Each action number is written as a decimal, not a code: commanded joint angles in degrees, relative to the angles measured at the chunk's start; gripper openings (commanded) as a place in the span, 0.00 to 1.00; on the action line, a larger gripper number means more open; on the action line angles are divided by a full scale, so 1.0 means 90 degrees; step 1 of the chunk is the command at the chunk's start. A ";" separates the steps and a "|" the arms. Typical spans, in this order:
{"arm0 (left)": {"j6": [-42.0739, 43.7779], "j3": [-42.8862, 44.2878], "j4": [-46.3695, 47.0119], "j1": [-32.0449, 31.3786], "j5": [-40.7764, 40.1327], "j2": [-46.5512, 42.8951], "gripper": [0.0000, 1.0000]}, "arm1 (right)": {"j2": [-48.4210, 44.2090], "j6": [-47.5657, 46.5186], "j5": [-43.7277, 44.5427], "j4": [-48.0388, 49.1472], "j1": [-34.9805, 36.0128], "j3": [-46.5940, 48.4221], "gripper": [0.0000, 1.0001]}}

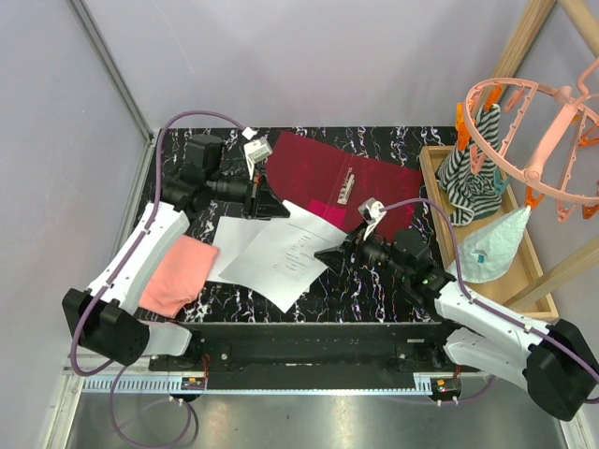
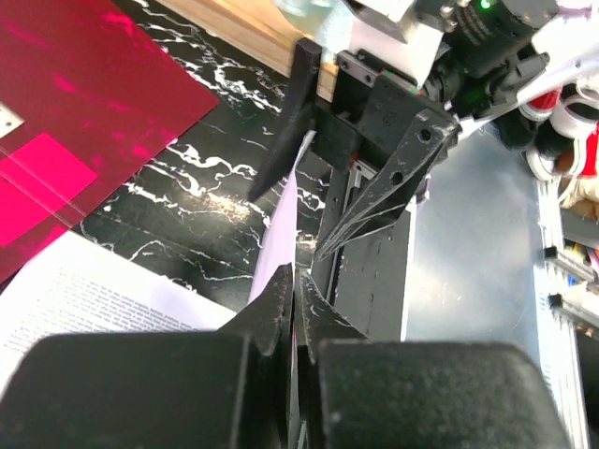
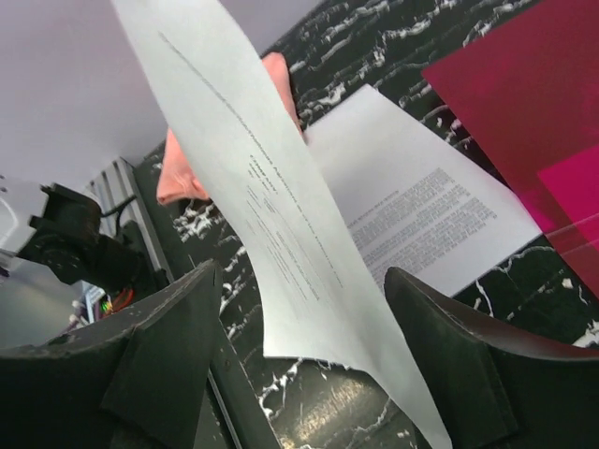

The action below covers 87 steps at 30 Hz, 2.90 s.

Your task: Put the files into the folder

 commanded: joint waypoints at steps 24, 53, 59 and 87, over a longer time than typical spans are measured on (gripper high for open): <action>-0.5467 -0.2324 0.6141 0.1398 -0.0032 -0.0736 0.00 | 0.1415 0.1842 -0.0251 0.2748 -0.0048 0.0201 0.50; -0.4131 0.0554 0.2247 0.1252 -0.4320 0.2378 0.82 | 0.2938 -0.1137 0.2180 -0.5553 -0.2409 0.4087 0.00; -0.4112 0.1581 0.2012 0.0696 -0.4113 0.3541 0.80 | 0.3749 -0.1528 0.2667 -0.6002 -0.2899 0.4605 0.00; -0.4278 0.2783 0.1641 0.0266 -0.3957 0.5300 0.81 | 0.3244 -0.1303 0.1499 -0.5544 -0.3603 0.3552 0.00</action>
